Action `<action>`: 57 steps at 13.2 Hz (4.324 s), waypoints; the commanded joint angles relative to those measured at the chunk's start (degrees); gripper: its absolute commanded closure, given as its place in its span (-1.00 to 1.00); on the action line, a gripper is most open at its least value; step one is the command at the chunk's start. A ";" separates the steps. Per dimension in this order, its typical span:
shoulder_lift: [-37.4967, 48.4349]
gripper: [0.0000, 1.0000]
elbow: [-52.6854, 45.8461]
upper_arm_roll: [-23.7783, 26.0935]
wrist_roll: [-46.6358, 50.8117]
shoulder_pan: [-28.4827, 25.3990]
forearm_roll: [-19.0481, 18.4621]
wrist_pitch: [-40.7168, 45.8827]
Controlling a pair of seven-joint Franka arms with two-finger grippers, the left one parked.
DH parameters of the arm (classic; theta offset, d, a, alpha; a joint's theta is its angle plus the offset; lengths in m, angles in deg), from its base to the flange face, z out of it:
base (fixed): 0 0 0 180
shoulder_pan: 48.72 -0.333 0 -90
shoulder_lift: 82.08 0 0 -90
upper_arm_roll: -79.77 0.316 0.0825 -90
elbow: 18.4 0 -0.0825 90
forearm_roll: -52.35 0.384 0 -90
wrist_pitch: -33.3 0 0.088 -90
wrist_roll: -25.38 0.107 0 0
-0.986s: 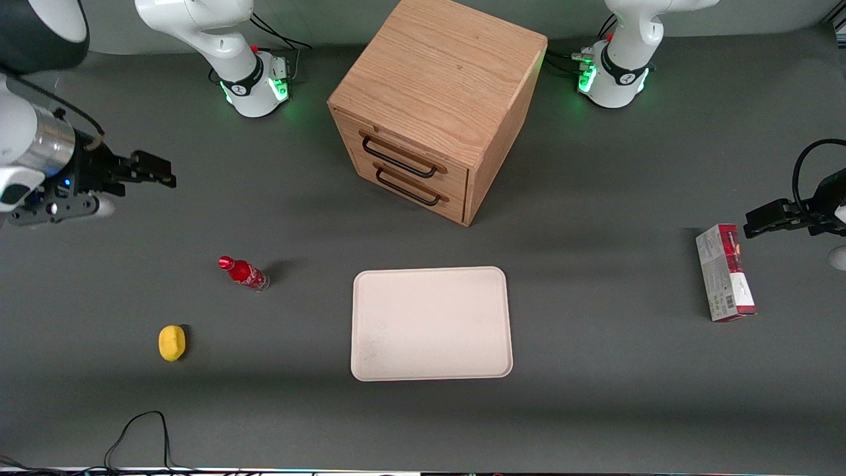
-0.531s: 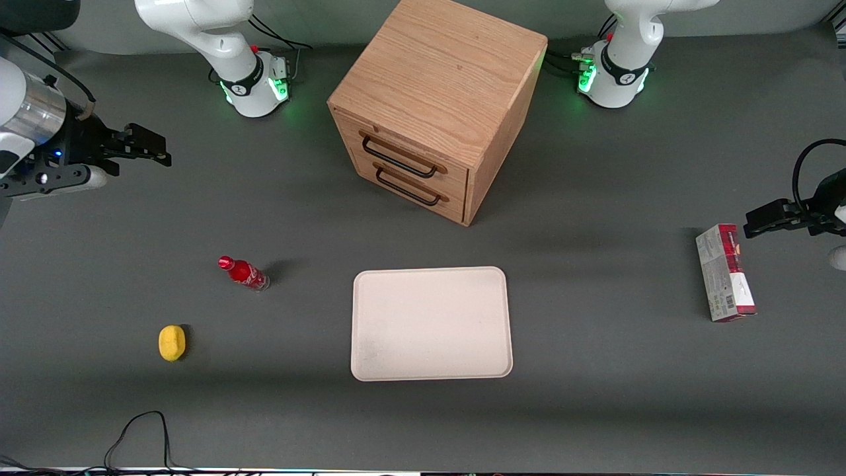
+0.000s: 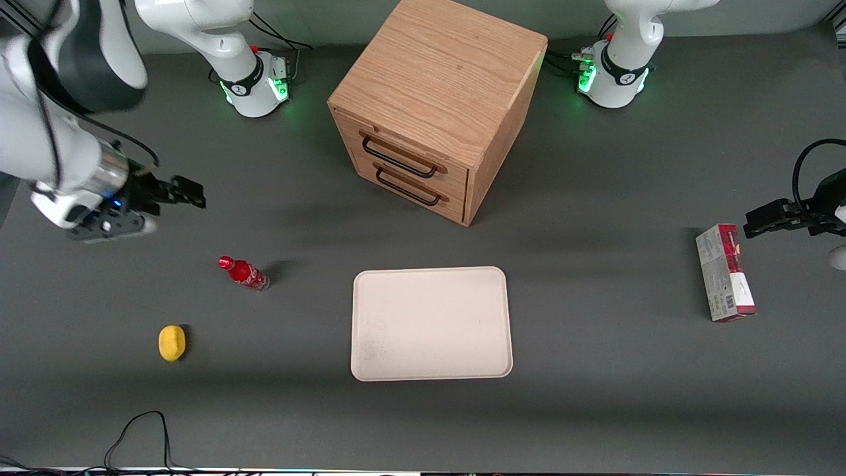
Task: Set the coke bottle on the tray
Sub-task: 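Move the open right gripper down over the red Coca-Cola bottle, then close the right gripper around the bottle's cap end, then lift the bottle and carry it toward the white tray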
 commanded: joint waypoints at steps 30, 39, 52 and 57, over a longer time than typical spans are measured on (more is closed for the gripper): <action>-12.84 1.00 4.78 -1.53 -0.50 -3.14 -2.06 -21.03; -12.92 1.00 1.98 -1.53 0.47 -3.05 -1.97 -19.38; -28.30 1.00 -57.80 -1.10 5.73 -2.87 -0.74 36.89; -38.21 1.00 -63.07 8.28 24.05 -3.66 -0.83 28.22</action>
